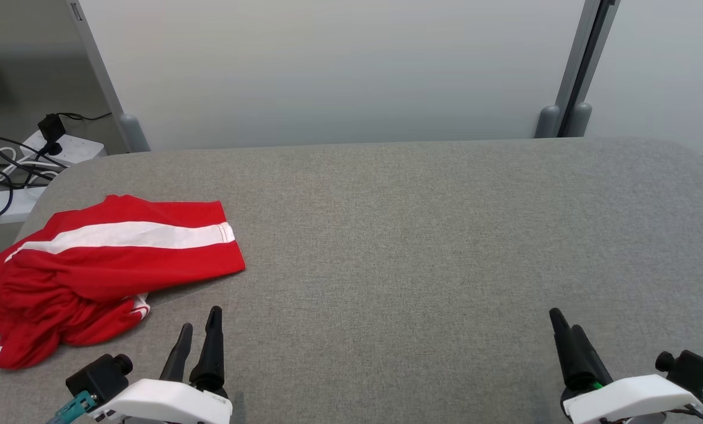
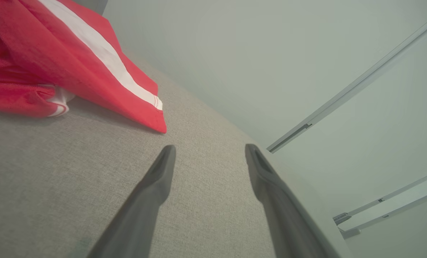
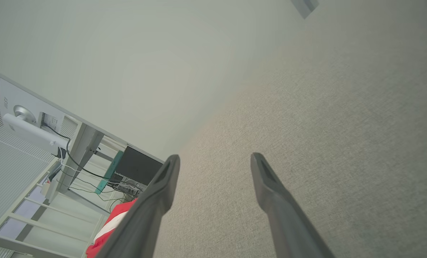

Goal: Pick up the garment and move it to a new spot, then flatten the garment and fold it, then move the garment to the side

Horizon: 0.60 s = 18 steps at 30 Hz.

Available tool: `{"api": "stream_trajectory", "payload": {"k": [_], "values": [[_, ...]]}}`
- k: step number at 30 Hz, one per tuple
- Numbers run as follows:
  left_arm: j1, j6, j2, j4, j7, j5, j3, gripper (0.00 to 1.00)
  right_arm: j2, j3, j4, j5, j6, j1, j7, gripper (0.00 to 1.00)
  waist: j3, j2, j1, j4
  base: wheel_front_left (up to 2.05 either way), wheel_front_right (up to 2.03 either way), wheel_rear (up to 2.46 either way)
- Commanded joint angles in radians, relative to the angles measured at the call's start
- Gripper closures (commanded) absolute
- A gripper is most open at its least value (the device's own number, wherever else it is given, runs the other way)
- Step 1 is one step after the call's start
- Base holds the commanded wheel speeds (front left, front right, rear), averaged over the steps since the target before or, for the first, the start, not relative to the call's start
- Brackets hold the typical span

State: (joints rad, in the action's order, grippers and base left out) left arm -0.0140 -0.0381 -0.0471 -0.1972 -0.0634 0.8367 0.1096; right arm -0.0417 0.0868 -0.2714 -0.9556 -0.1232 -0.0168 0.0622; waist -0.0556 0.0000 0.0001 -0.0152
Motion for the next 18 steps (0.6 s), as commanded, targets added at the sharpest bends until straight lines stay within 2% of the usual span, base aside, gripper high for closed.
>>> {"api": "stream_trajectory", "payload": {"k": [1, 5, 18], "values": [[0.031, -0.008, -0.006, 0.036, -0.013, -0.032, -0.01, 0.0, -0.015, 0.027, 0.034, 0.019, -0.005, -0.049, 0.014, 0.0, -0.001, 0.0, -0.0001, 0.0, 0.0, 0.0, 0.0], [0.031, -0.017, -0.006, 0.04, -0.024, -0.064, -0.005, 0.0, -0.026, 0.053, 0.034, 0.034, -0.005, -0.054, 0.025, 0.0, -0.007, 0.0, -0.0001, 0.001, 0.0, 0.0, 0.0], [0.029, -0.039, -0.005, 0.053, -0.063, -0.216, 0.016, 0.0, -0.026, 0.067, 0.046, 0.205, -0.006, -0.057, 0.064, 0.0, -0.025, 0.0, -0.0001, -0.006, 0.0, 0.0, 0.0]]}}
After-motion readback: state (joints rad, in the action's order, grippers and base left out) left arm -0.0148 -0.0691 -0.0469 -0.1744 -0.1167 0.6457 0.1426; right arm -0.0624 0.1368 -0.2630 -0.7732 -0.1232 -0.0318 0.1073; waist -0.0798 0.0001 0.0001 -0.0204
